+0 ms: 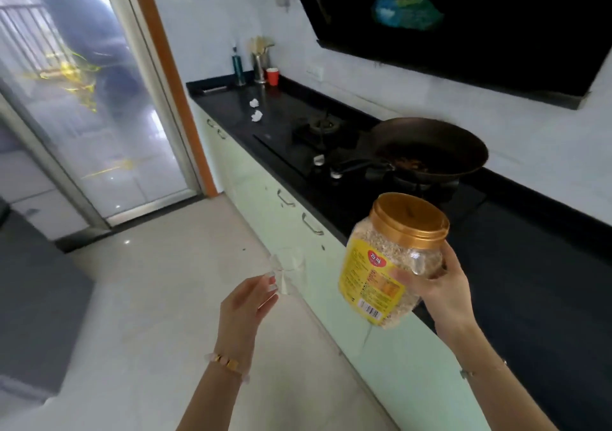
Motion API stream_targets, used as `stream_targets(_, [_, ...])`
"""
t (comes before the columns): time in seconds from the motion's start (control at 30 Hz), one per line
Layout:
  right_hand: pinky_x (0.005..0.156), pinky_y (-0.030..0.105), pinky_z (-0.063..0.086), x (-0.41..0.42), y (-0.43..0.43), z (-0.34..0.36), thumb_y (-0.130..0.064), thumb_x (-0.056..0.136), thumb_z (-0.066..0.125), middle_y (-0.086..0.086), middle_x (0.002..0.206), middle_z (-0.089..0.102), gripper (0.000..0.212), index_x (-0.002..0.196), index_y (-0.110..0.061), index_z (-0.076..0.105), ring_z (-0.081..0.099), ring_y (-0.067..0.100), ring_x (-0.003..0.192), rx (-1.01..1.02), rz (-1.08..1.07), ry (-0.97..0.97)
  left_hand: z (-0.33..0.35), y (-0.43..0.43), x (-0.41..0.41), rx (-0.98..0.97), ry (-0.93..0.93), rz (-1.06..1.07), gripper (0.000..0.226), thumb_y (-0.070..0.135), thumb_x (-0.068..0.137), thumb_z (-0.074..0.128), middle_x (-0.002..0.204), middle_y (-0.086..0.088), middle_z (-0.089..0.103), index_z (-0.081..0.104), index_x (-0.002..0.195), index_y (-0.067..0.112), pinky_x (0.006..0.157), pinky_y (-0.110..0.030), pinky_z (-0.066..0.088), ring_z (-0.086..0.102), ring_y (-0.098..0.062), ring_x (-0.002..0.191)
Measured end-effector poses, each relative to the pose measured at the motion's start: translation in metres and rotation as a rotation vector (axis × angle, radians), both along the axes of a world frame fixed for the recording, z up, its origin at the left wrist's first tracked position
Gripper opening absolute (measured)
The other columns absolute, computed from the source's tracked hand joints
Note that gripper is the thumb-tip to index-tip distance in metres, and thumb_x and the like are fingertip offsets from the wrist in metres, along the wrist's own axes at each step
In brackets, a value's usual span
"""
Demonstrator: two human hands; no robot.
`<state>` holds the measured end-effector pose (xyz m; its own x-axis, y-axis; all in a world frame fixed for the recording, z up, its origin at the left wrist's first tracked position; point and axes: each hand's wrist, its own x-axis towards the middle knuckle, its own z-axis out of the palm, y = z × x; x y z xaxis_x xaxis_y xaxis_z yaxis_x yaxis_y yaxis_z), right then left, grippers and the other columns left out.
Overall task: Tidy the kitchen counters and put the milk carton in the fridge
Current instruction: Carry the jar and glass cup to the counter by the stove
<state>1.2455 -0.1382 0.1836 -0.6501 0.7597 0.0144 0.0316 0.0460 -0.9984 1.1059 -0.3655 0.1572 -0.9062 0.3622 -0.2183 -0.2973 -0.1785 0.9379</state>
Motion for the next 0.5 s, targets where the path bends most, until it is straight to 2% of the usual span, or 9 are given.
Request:
stream_targets(0.07, [0.071,0.029,0.057,-0.045,-0.029,-0.003,-0.001,0.059,0.084,-0.007,0.1,0.069,0.065,0.105,-0.038,0.058,0.068,0.009,0.09,-0.027,0.061,-0.01,-0.002,-0.033,-0.031,-0.003,0.004,0.044,0.016,0.009,0.088,0.055,0.106,-0.02,0.068,0.067,0.093,-0.001,0.087,-0.027,0.055,0.064,-0.027,0.099])
stream_targets(0.17, [0.054,0.011,0.052,-0.109,-0.068,-0.006,0.002,0.06,0.082,-0.013,0.091,0.068,0.063,0.097,-0.042,0.057,0.067,-0.006,0.076,-0.053,0.119,-0.024,-0.003,-0.077,-0.077,-0.018,0.018,0.096,0.016,0.009,0.088,0.056,0.105,-0.023,0.068,0.069,0.092,-0.001,0.087,-0.027,0.055,0.064,-0.032,0.102])
stream_targets(0.23, [0.054,0.011,0.05,-0.146,-0.089,-0.01,0.001,0.06,0.082,-0.017,0.091,0.066,0.065,0.107,-0.037,0.057,0.066,-0.008,0.075,-0.087,0.14,-0.036,-0.003,-0.102,-0.102,-0.025,0.015,0.132,0.017,0.009,0.088,0.056,0.105,-0.025,0.067,0.069,0.091,0.0,0.087,-0.028,0.055,0.063,-0.033,0.103])
stream_targets(0.3, [0.059,0.013,0.047,-0.182,-0.105,-0.011,-0.003,0.06,0.083,-0.017,0.094,0.065,0.07,0.118,-0.03,0.056,0.064,-0.006,0.077,-0.114,0.158,-0.049,-0.003,-0.12,-0.126,-0.017,0.018,0.171,0.018,0.01,0.089,0.054,0.105,-0.024,0.067,0.068,0.094,-0.001,0.089,-0.029,0.055,0.063,-0.034,0.105])
stream_targets(0.4, [0.06,0.015,0.047,-0.237,-0.118,-0.012,-0.003,0.062,0.083,-0.017,0.089,0.064,0.07,0.122,-0.025,0.056,0.064,-0.005,0.074,-0.118,0.205,-0.064,-0.007,-0.137,-0.161,-0.037,0.016,0.224,0.02,0.013,0.089,0.053,0.106,-0.02,0.068,0.066,0.096,-0.001,0.093,-0.036,0.052,0.062,-0.033,0.106])
stream_targets(0.5, [0.063,0.019,0.048,-0.295,-0.121,-0.015,-0.001,0.062,0.082,-0.014,0.093,0.065,0.072,0.125,-0.024,0.054,0.063,0.0,0.082,-0.119,0.252,-0.057,-0.013,-0.143,-0.199,-0.074,0.008,0.277,0.017,0.015,0.088,0.056,0.104,-0.015,0.069,0.068,0.091,0.004,0.094,-0.04,0.05,0.063,-0.03,0.105])
